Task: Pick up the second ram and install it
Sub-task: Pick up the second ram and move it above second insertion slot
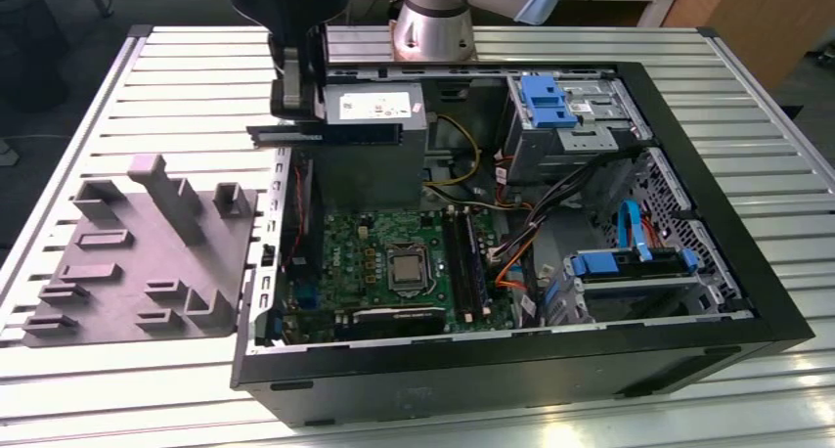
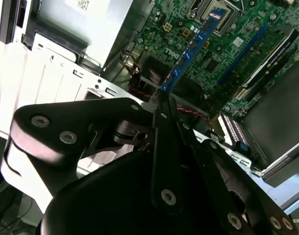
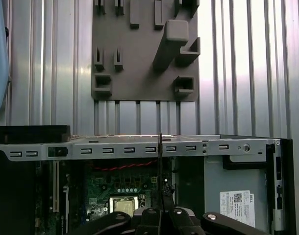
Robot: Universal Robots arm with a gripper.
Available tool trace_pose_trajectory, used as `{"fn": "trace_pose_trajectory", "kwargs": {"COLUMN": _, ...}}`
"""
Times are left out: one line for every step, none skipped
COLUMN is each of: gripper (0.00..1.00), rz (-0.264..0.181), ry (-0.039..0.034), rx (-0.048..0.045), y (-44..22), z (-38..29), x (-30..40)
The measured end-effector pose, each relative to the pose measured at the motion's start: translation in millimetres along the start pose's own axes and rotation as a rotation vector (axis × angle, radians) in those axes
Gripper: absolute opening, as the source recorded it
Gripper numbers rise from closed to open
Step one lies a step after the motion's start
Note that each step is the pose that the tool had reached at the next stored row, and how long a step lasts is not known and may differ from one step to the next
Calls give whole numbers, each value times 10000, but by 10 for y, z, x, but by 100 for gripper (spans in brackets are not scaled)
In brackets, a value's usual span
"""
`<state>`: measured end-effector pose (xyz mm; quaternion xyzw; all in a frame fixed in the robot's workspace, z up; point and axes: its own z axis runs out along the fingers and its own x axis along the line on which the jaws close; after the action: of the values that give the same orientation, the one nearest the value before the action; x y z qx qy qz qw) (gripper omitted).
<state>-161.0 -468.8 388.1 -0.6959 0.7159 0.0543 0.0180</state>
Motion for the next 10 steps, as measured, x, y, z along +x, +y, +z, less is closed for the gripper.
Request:
{"fn": "trace_pose_trajectory", "kwargs": {"gripper": 12, "rz": -2, "ry": 8, "rx": 0, "y": -14, "z": 2, "x": -4}}
{"fn": "trace_pose_trajectory", "kwargs": {"gripper": 12, "rz": -4, "ry": 15, "rx": 0, "y": -30, "z": 3, "x": -8}}
{"fn": "trace_pose_trajectory", "kwargs": {"gripper": 12, "rz": -5, "ry": 20, "rx": 0, "y": -46, "z": 5, "x": -12}}
{"fn": "trace_pose_trajectory", "kwargs": {"gripper": 12, "rz": -5, "ry": 25, "rx": 0, "y": -62, "z": 6, "x": -16}}
{"fn": "trace_pose_trajectory", "kwargs": {"gripper": 12, "rz": -7, "ry": 31, "rx": 0, "y": -80, "z": 7, "x": -20}}
{"fn": "trace_pose_trajectory", "kwargs": {"gripper": 12, "rz": -8, "ry": 36, "rx": 0, "y": -98, "z": 9, "x": -23}}
{"fn": "trace_pose_trajectory", "kwargs": {"gripper": 12, "rz": -9, "ry": 39, "rx": 0, "y": -116, "z": 10, "x": -26}}
{"fn": "trace_pose_trajectory", "kwargs": {"gripper": 12, "rz": -9, "ry": 44, "rx": 0, "y": -137, "z": 12, "x": -30}}
{"fn": "trace_pose_trajectory", "kwargs": {"gripper": 12, "rz": -9, "ry": 51, "rx": -1, "y": -157, "z": 13, "x": -32}}
{"fn": "trace_pose_trajectory", "kwargs": {"gripper": 12, "rz": -9, "ry": 63, "rx": -1, "y": -180, "z": 15, "x": -34}}
